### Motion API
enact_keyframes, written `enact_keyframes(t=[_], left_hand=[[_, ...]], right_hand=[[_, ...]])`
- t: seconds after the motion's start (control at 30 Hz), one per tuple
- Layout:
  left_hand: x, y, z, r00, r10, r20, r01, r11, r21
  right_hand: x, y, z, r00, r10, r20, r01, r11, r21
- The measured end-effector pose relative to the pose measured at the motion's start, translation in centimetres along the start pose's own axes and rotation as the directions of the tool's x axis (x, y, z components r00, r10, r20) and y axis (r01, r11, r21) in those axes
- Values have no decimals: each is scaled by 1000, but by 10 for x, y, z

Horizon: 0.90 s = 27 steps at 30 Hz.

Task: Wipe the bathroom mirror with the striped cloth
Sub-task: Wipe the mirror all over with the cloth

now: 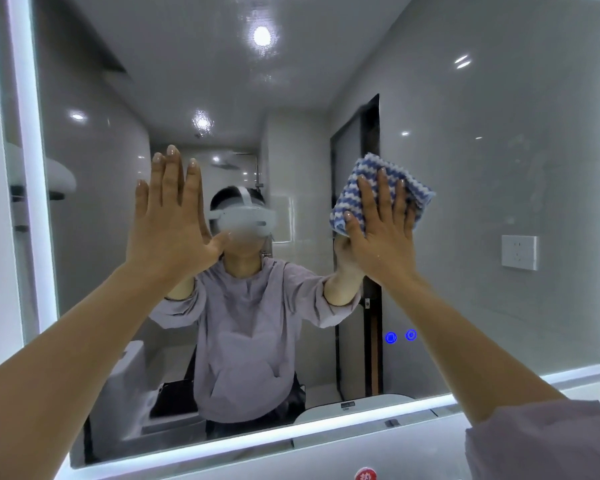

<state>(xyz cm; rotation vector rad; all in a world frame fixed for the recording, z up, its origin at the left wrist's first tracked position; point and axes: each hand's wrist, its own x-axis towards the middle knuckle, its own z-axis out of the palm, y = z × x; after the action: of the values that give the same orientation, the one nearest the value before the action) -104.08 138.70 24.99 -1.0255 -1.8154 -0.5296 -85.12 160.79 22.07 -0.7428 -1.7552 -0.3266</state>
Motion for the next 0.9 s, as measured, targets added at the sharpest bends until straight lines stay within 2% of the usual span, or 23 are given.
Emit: enact_keyframes(t=[0.17,0.33,0.47,0.6,0.67,0.9], left_hand=[[0,1,1,1000,2,-12,-2,1000,3],[0,1,1,1000,4,-25,-4,1000,-7],[0,3,-2,1000,-1,-18,0,1000,-29],[-1,3,-5,1000,-8,6,8,999,-32],[-1,4,-6,1000,-11,15,12,999,-41],[-1,2,-6,1000,4,-6,-5,998,-57]], right_hand=[[-1,-17,4,998,55,-15,-54,998,22],[-7,-34,6,1000,22,-12,-21,1000,15],[-11,-60,8,989,-136,58,140,988,-63],[-8,-103,10,940,-332,73,334,942,-20],[-6,-117,11,916,-397,60,401,915,-53],[1,-112,10,889,-457,37,458,884,-89]])
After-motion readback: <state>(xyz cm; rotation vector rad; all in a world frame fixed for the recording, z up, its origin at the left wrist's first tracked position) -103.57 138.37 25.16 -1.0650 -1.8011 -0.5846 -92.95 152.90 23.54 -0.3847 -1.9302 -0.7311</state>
